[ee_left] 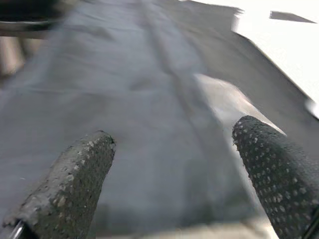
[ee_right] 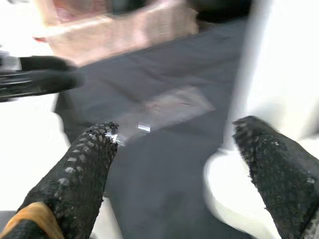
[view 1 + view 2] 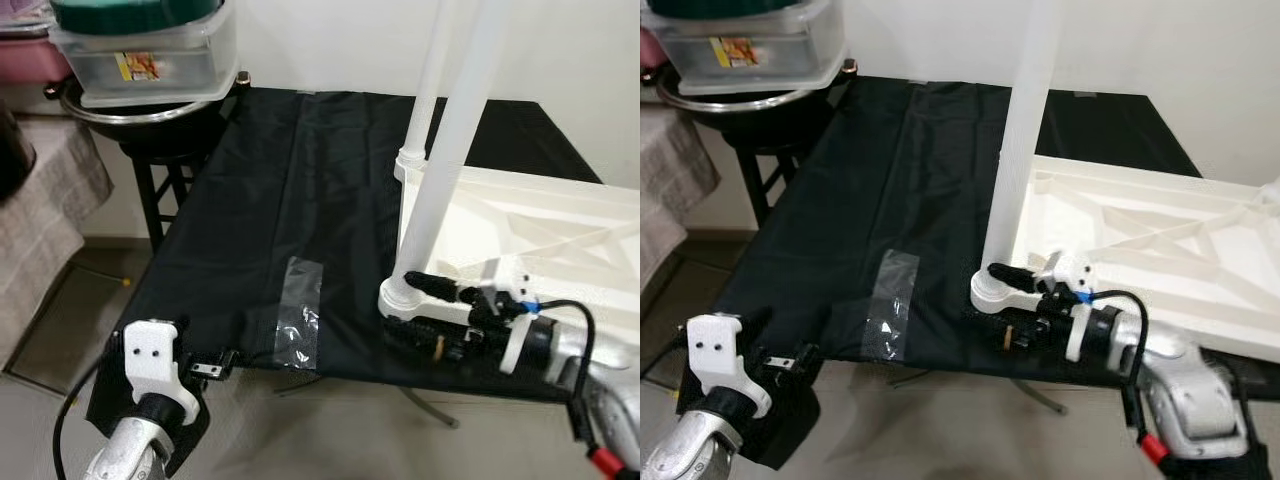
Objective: Building children table
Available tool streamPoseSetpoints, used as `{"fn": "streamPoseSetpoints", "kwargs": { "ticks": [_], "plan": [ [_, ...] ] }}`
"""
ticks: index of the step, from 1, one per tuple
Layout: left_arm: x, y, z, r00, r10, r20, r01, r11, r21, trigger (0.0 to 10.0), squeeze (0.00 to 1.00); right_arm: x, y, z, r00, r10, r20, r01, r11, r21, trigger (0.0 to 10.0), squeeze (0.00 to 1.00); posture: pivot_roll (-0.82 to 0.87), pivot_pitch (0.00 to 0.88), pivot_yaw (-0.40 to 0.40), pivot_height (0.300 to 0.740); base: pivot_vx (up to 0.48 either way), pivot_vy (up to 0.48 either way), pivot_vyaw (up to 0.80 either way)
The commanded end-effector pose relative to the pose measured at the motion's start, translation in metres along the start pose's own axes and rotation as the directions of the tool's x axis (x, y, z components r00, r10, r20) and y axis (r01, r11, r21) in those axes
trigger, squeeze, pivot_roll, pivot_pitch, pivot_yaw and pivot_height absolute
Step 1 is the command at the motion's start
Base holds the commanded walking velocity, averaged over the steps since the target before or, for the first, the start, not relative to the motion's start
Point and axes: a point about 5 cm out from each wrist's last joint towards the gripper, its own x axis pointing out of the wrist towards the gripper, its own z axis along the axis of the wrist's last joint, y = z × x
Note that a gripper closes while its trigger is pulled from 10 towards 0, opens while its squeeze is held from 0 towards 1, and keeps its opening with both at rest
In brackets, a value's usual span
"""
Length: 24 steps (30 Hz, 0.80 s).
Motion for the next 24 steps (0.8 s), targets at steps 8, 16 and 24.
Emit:
{"fn": "streamPoseSetpoints", "kwargs": {
  "ticks": [8,16,24],
  "plan": [
    [-0.014,-0.018,0.001,0.973,-0.231,0.008,0.231,0.973,0.006,10.0,0.0,-0.026,-0.025,0.005,0.997,-0.025,-0.073,0.024,1.0,-0.02,10.0,0.0,0.02,0.24,-0.054,0.74,0.0,0.0,0.0],
    [-0.02,-0.028,0.006,0.936,-0.35,0.03,0.348,0.937,0.037,10.0,0.0,-0.021,-0.06,0.034,0.996,-0.084,0.009,0.084,0.989,-0.126,10.0,0.0,0.04,0.258,-0.035,0.74,0.0,0.0,0.0],
    [-0.024,-0.029,0.008,0.937,-0.348,0.036,0.346,0.937,0.052,10.0,0.0,-0.008,-0.072,0.067,0.998,0.051,0.041,-0.042,0.98,-0.194,10.0,0.0,0.04,0.27,-0.039,0.74,0.0,0.0,0.0]
  ]
}}
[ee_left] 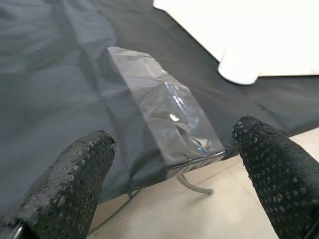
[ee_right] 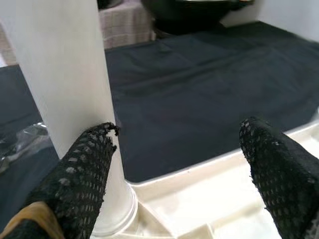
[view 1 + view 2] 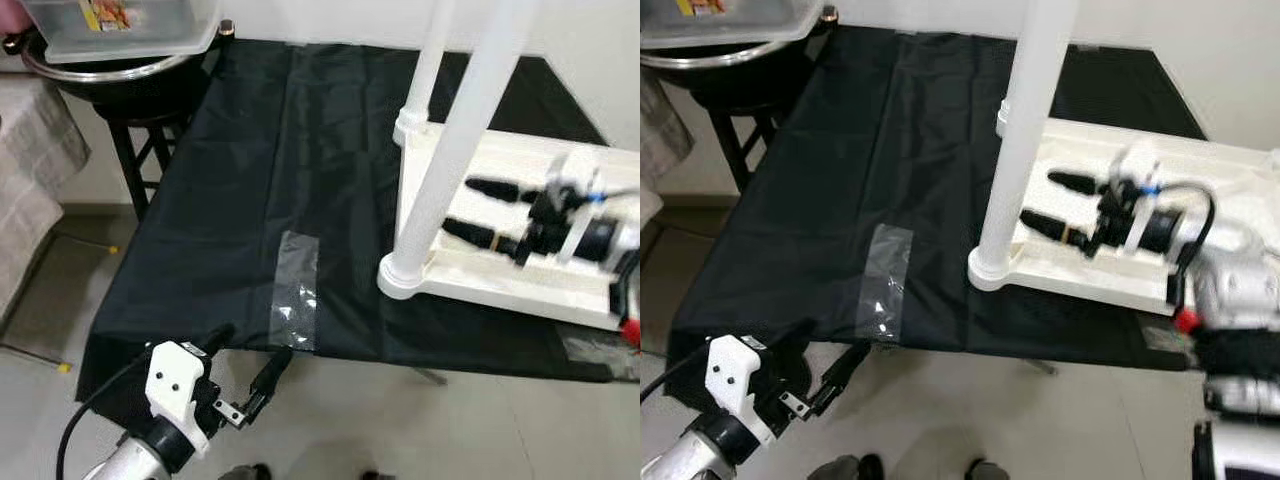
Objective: Building children table
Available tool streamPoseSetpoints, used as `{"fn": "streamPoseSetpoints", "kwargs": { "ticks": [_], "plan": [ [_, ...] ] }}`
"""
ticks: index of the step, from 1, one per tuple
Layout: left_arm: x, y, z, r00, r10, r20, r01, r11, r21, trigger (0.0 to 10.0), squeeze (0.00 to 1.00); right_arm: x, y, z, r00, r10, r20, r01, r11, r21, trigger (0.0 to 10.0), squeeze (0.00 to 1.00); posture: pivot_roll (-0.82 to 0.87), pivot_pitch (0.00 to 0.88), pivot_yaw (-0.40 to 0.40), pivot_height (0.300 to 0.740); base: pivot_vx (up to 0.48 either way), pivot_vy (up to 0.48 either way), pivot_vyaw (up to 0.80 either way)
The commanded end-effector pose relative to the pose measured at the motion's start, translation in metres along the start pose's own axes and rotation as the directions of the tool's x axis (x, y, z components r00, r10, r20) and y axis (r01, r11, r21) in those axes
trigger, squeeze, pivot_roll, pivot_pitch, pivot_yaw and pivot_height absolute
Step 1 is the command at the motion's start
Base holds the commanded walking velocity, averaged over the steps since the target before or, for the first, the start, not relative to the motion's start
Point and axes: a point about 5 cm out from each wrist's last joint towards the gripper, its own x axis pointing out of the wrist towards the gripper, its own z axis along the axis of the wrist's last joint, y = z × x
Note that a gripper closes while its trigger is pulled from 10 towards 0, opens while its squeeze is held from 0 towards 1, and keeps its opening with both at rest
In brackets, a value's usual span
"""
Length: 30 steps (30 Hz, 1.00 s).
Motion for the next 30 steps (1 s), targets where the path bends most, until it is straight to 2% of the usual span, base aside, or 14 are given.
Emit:
{"fn": "streamPoseSetpoints", "kwargs": {
  "ticks": [1,2,4,8,11,18,21,23,24,25,26,30],
  "plan": [
    [-0.003,-0.003,0.002,1.0,-0.012,0.005,0.012,1.0,0.01,10.0,0.0,0.006,0.006,-0.001,0.994,0.106,-0.007,-0.106,0.994,0.01,10.0,0.0,0.04,0.273,-0.04,0.74,0.0,0.0,0.0],
    [-0.003,-0.003,0.002,1.0,-0.012,0.005,0.012,1.0,0.01,10.0,0.0,0.006,0.006,-0.001,0.994,0.106,-0.007,-0.106,0.994,0.01,10.0,0.0,0.04,0.273,-0.04,0.74,0.0,0.0,0.0],
    [-0.004,-0.004,0.003,1.0,-0.01,0.01,0.01,1.0,0.016,10.0,0.0,0.014,0.014,0.002,0.971,0.239,-0.018,-0.239,0.971,0.013,10.0,0.0,0.05,0.278,-0.044,0.74,0.0,0.0,0.0],
    [-0.005,-0.006,0.006,1.0,-0.015,0.022,0.014,1.0,0.025,10.0,0.0,0.019,0.017,0.002,0.953,0.301,-0.032,-0.301,0.954,0.014,10.0,0.0,0.06,0.287,-0.049,0.74,0.0,0.0,0.0],
    [-0.005,-0.009,0.01,0.998,-0.033,0.045,0.032,0.999,0.035,10.0,0.0,0.019,0.012,0.004,0.93,0.361,-0.063,-0.361,0.933,0.009,10.0,0.0,0.06,0.29,-0.053,0.74,0.0,0.0,0.0],
    [-0.004,-0.011,0.011,0.998,-0.043,0.051,0.041,0.998,0.038,10.0,0.0,0.024,0.001,0.012,0.934,0.354,-0.052,-0.356,0.934,-0.034,10.0,0.0,0.06,0.288,-0.054,0.74,0.0,0.0,0.0],
    [-0.004,-0.011,0.011,0.998,-0.044,0.052,0.042,0.998,0.038,10.0,0.0,0.028,0.001,0.014,0.927,0.371,-0.045,-0.373,0.927,-0.039,10.0,0.0,0.06,0.288,-0.054,0.74,0.0,0.0,0.0],
    [-0.004,-0.011,0.011,0.998,-0.046,0.052,0.044,0.998,0.039,10.0,0.0,0.034,0.004,0.014,0.917,0.398,-0.033,-0.399,0.916,-0.041,10.0,0.0,0.06,0.286,-0.054,0.74,0.0,0.0,0.0],
    [-0.003,-0.012,0.011,0.997,-0.048,0.052,0.045,0.998,0.04,10.0,0.0,0.043,0.009,0.014,0.907,0.422,-0.014,-0.422,0.906,-0.04,10.0,0.0,0.06,0.281,-0.061,0.74,0.0,0.0,0.0],
    [-0.003,-0.012,0.011,0.997,-0.048,0.052,0.045,0.998,0.04,10.0,0.0,0.043,0.009,0.014,0.907,0.422,-0.014,-0.422,0.906,-0.04,10.0,0.0,0.06,0.281,-0.061,0.74,0.0,0.0,0.0],
    [-0.003,-0.012,0.011,0.998,-0.046,0.053,0.044,0.998,0.041,10.0,0.0,0.052,0.012,0.013,0.904,0.427,0.012,-0.426,0.904,-0.041,0.0,0.0,0.07,0.281,-0.065,0.74,0.0,0.0,0.0],
    [-0.003,-0.012,0.01,0.998,-0.043,0.055,0.041,0.998,0.041,10.0,0.0,0.061,0.015,0.011,0.903,0.426,0.051,-0.424,0.905,-0.037,0.0,0.0,0.07,0.281,-0.065,0.74,0.0,0.0,0.0]
  ]
}}
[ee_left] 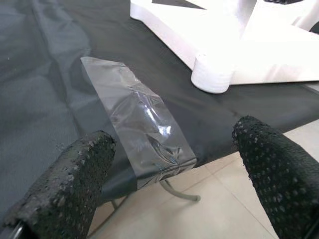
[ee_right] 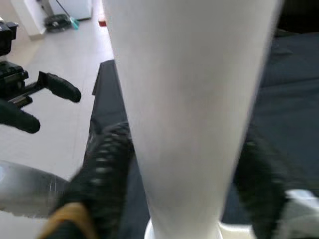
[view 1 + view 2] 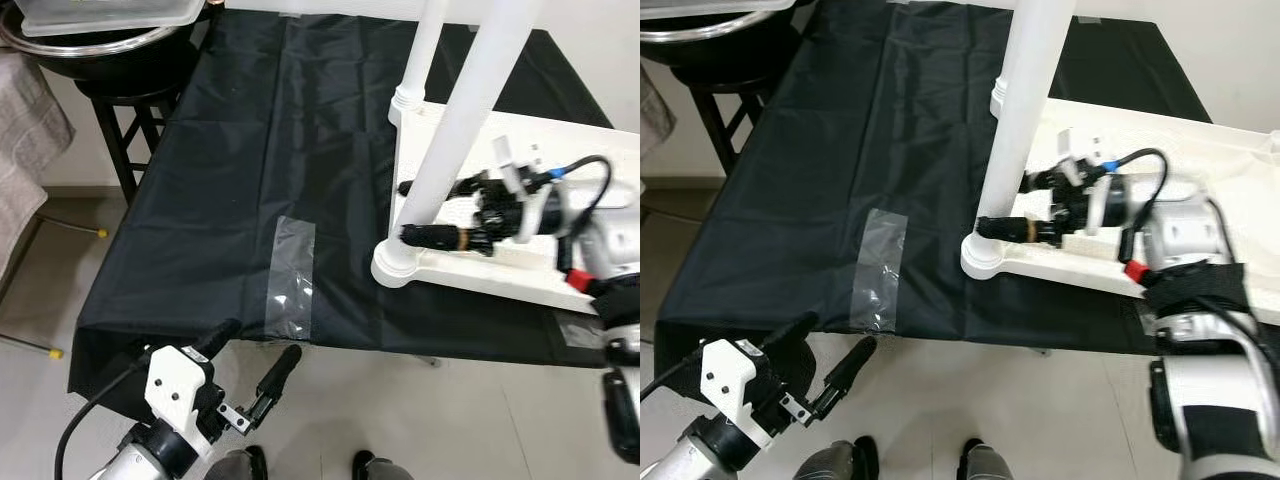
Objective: Building children table
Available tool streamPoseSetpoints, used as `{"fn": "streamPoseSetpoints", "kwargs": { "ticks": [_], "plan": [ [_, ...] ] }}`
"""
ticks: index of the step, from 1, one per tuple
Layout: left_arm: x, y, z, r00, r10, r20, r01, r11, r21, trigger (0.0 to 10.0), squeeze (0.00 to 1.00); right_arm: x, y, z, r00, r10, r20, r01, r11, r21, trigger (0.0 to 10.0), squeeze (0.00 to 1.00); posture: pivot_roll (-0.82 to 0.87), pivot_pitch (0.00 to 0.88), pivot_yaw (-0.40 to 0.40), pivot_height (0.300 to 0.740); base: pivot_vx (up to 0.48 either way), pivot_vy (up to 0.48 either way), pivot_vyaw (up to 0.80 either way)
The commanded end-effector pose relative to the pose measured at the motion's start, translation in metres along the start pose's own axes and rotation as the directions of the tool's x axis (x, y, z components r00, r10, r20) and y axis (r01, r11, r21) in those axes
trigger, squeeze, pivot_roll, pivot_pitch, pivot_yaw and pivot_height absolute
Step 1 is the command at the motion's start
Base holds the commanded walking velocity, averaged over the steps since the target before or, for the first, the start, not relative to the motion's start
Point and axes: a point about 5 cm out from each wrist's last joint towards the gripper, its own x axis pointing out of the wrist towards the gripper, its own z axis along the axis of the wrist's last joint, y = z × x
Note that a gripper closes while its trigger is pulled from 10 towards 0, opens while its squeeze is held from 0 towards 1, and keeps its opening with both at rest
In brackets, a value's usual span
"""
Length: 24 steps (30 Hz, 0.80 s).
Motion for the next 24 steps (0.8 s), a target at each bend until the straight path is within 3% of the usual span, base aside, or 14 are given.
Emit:
{"fn": "streamPoseSetpoints", "kwargs": {
  "ticks": [1,8,10,11,12,13,14,15,16,17,18,22,23,24],
  "plan": [
    [-0.002,-0.002,-0.001,1.0,-0.003,-0.01,0.003,1.0,0.013,10.0,0.0,0.002,-0.001,0.001,1.0,0.002,0.017,-0.002,1.0,-0.01,0.0,0.0,0.07,0.281,-0.065,0.74,0.0,0.0,0.0],
    [-0.002,-0.002,-0.003,1.0,-0.005,-0.009,0.005,1.0,0.007,10.0,0.0,0.001,0.007,-0.011,0.998,-0.04,0.041,0.038,0.999,0.028,0.0,0.0,0.05,0.264,-0.074,0.74,0.0,0.0,0.0],
    [-0.001,-0.002,-0.005,1.0,-0.007,-0.008,0.007,1.0,-0.002,10.0,0.0,0.003,0.03,-0.037,0.983,-0.177,0.055,0.17,0.979,0.109,0.0,0.0,0.04,0.255,-0.085,0.74,0.0,0.0,0.0],
    [-0.001,-0.002,-0.005,1.0,-0.007,-0.008,0.007,1.0,-0.002,10.0,0.0,0.003,0.03,-0.037,0.983,-0.177,0.055,0.17,0.979,0.109,0.0,0.0,0.04,0.255,-0.085,0.74,0.0,0.0,0.0],
    [-0.001,-0.002,-0.006,1.0,-0.008,-0.009,0.008,1.0,-0.004,10.0,0.0,0.012,0.043,-0.058,0.914,-0.406,-0.022,0.403,0.9,0.165,0.0,0.0,0.04,0.251,-0.102,0.74,0.0,0.0,0.0],
    [-0.001,-0.002,-0.006,1.0,-0.008,-0.009,0.008,1.0,-0.004,10.0,0.0,0.012,0.043,-0.058,0.914,-0.406,-0.022,0.403,0.9,0.165,0.0,0.0,0.04,0.251,-0.102,0.74,0.0,0.0,0.0],
    [-0.001,0.0,-0.008,1.0,-0.008,-0.01,0.008,1.0,-0.005,10.0,0.0,0.011,0.066,-0.086,0.667,-0.701,-0.253,0.743,0.65,0.156,0.0,0.0,0.01,0.245,-0.095,0.74,0.0,0.0,0.0],
    [-0.001,0.0,-0.008,1.0,-0.008,-0.01,0.008,1.0,-0.005,10.0,0.0,0.011,0.066,-0.086,0.667,-0.701,-0.253,0.743,0.65,0.156,0.0,0.0,0.01,0.245,-0.095,0.74,0.0,0.0,0.0],
    [0.0,0.001,-0.008,1.0,-0.008,-0.011,0.008,1.0,-0.006,10.0,0.0,0.01,0.102,-0.098,0.475,-0.794,-0.38,0.874,0.477,0.097,0.0,0.0,0.01,0.245,-0.077,0.74,0.0,0.0,0.0],
    [0.0,0.001,-0.008,1.0,-0.008,-0.011,0.008,1.0,-0.006,10.0,0.0,0.01,0.102,-0.098,0.475,-0.794,-0.38,0.874,0.477,0.097,0.0,0.0,0.01,0.245,-0.077,0.74,0.0,0.0,0.0],
    [0.001,0.003,-0.01,1.0,-0.011,-0.011,0.011,1.0,-0.008,10.0,0.0,0.012,0.125,-0.1,0.371,-0.818,-0.44,0.923,0.378,0.075,0.0,0.0,-0.02,0.232,-0.067,0.74,0.0,0.0,0.0],
    [0.003,0.003,-0.011,1.0,-0.02,-0.011,0.02,1.0,-0.012,10.0,0.0,0.017,0.133,-0.098,0.37,-0.814,-0.447,0.924,0.374,0.084,0.0,0.0,-0.01,0.224,-0.069,0.74,0.0,0.0,0.0],
    [0.005,0.004,-0.012,1.0,-0.028,-0.011,0.028,1.0,-0.013,10.0,0.0,0.026,0.126,-0.094,0.436,-0.803,-0.406,0.896,0.429,0.112,7.6,0.0,-0.02,0.22,-0.063,0.74,0.0,0.0,0.0],
    [0.005,0.004,-0.012,1.0,-0.028,-0.011,0.028,1.0,-0.013,10.0,0.0,0.026,0.126,-0.094,0.436,-0.803,-0.406,0.896,0.429,0.112,7.6,0.0,-0.02,0.22,-0.063,0.74,0.0,0.0,0.0]
  ]
}}
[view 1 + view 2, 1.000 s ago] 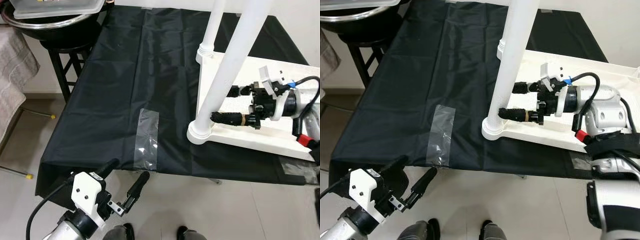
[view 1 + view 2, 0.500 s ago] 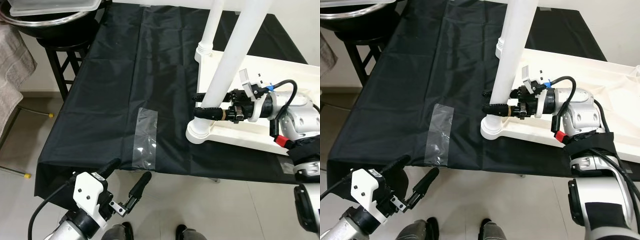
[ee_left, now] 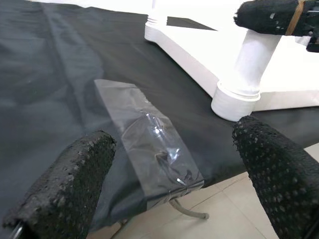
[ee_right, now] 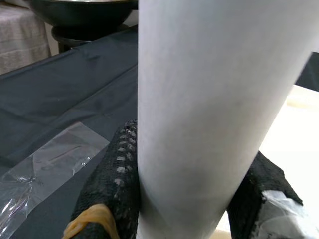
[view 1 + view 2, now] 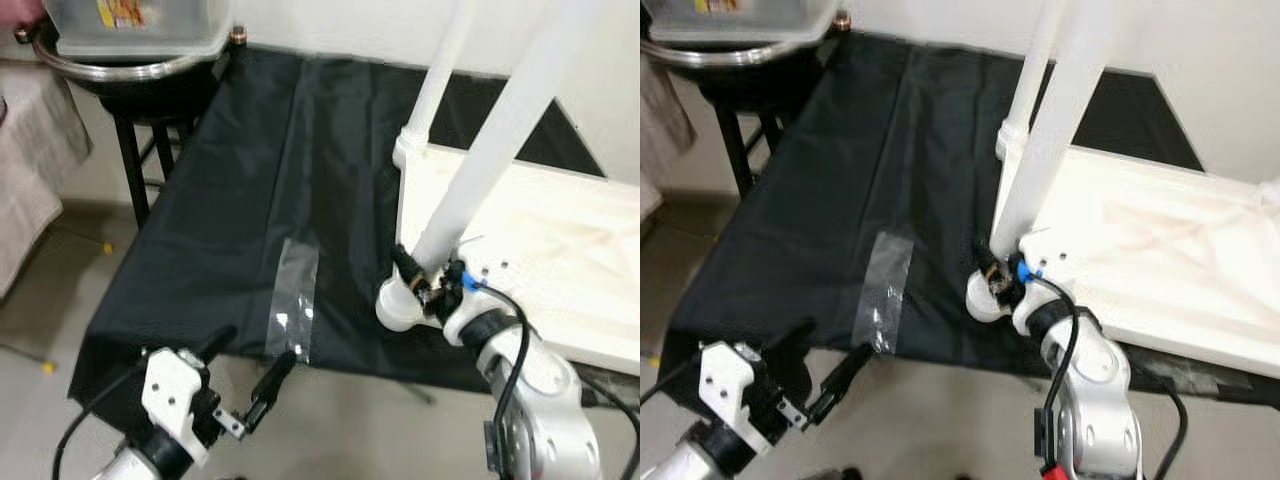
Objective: Building children table
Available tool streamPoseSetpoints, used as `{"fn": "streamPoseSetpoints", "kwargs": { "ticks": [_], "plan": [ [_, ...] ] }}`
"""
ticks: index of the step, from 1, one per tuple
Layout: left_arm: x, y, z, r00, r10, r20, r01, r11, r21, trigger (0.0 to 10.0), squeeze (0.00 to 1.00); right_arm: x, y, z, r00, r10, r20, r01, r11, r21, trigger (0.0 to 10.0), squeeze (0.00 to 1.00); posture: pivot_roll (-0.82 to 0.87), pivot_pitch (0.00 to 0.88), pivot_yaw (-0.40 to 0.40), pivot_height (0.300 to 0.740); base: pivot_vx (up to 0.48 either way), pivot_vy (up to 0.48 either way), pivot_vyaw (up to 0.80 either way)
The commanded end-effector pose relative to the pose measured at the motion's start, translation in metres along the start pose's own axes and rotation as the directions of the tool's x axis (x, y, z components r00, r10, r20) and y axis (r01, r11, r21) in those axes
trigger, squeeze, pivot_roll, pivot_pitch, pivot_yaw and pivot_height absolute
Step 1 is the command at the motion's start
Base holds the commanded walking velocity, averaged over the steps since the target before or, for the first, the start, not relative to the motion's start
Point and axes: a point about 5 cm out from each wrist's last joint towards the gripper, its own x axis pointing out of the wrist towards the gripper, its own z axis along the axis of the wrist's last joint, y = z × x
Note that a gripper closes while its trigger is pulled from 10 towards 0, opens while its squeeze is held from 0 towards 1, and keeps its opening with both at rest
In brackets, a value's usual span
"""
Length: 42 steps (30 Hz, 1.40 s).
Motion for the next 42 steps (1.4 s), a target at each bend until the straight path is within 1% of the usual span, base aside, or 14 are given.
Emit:
{"fn": "streamPoseSetpoints", "kwargs": {
  "ticks": [1,3,4,7,8,10,11,21,22,34,36,37,38,42],
  "plan": [
    [-0.001,-0.001,-0.005,1.0,-0.012,-0.015,0.011,1.0,-0.013,10.0,0.0,0.003,-0.01,-0.041,0.969,-0.026,-0.244,0.026,1.0,-0.002,10.0,0.0,-0.03,0.219,-0.062,0.74,0.0,0.0,0.0],
    [0.0,0.0,-0.005,1.0,-0.008,-0.014,0.008,1.0,-0.013,10.0,0.0,0.015,-0.015,-0.029,0.981,0.02,-0.191,-0.02,1.0,0.002,10.0,0.0,-0.02,0.221,-0.063,0.74,0.0,0.0,0.0],
    [0.001,0.0,-0.005,1.0,-0.003,-0.011,0.003,1.0,-0.013,10.0,0.0,0.024,-0.016,-0.017,0.987,0.102,-0.128,-0.101,0.995,0.014,10.0,1.0,-0.02,0.226,-0.067,0.74,0.0,0.0,0.0],
    [0.001,0.0,-0.004,1.0,0.003,-0.009,-0.003,1.0,-0.015,10.0,0.0,0.035,-0.016,-0.001,0.972,0.233,-0.035,-0.231,0.972,0.046,10.0,1.0,-0.02,0.229,-0.067,0.74,0.0,0.0,0.0],
    [0.001,-0.001,-0.004,1.0,0.007,-0.005,-0.007,1.0,-0.016,10.0,0.0,0.037,-0.009,0.026,0.886,0.457,0.082,-0.461,0.886,0.048,10.0,0.73,-0.01,0.241,-0.068,0.74,0.0,0.0,0.0],
    [0.0,-0.001,-0.003,1.0,0.008,-0.004,-0.008,1.0,-0.016,10.0,0.0,0.033,-0.005,0.035,0.827,0.553,0.103,-0.558,0.829,0.026,10.0,0.73,-0.01,0.241,-0.068,0.74,0.0,0.0,0.0],
    [0.0,-0.002,-0.003,1.0,0.01,-0.002,-0.01,1.0,-0.017,10.0,0.0,0.028,-0.005,0.047,0.752,0.65,0.111,-0.651,0.758,-0.028,10.0,0.0,-0.01,0.246,-0.069,0.74,0.0,0.0,0.0],
    [-0.003,-0.007,0.001,1.0,0.017,0.004,-0.016,1.0,-0.021,10.0,0.0,0.035,-0.032,0.089,0.564,0.826,0.003,-0.805,0.551,-0.218,10.0,0.0,0.02,0.279,-0.075,0.74,0.0,0.0,0.0],
    [-0.004,-0.007,0.002,1.0,0.02,0.002,-0.02,1.0,-0.017,10.0,0.0,0.046,-0.038,0.095,0.541,0.841,-0.01,-0.817,0.522,-0.245,1.3,0.0,0.03,0.29,-0.082,0.74,0.0,0.0,0.0],
    [-0.01,-0.01,0.005,0.999,0.044,-0.008,-0.044,0.999,-0.004,10.0,0.0,0.056,-0.052,0.099,0.452,0.891,-0.039,-0.874,0.434,-0.219,0.0,0.0,0.04,0.311,-0.086,0.74,0.0,0.0,0.0],
    [-0.011,-0.01,0.005,0.999,0.045,-0.01,-0.046,0.999,-0.004,10.0,0.0,0.051,-0.049,0.089,0.467,0.884,0.005,-0.873,0.462,-0.154,0.0,0.0,0.03,0.311,-0.088,0.74,0.0,0.0,0.0],
    [-0.012,-0.009,0.004,0.999,0.046,-0.012,-0.046,0.999,-0.005,10.0,0.0,0.059,-0.032,0.065,0.677,0.736,0.024,-0.732,0.676,-0.083,0.0,0.0,0.02,0.299,-0.094,0.74,0.0,0.0,0.0],
    [-0.012,-0.008,0.004,0.999,0.047,-0.014,-0.047,0.999,-0.006,10.0,0.0,0.062,-0.023,0.049,0.811,0.584,0.024,-0.583,0.812,-0.038,0.0,0.0,0.02,0.299,-0.094,0.74,0.0,0.0,0.0],
    [-0.011,-0.006,0.003,0.999,0.047,-0.015,-0.047,0.999,-0.007,10.0,0.0,0.044,0.006,0.0,0.949,0.292,-0.123,-0.283,0.956,0.082,0.0,0.0,0.01,0.289,-0.078,0.74,0.0,0.0,0.0]
  ]
}}
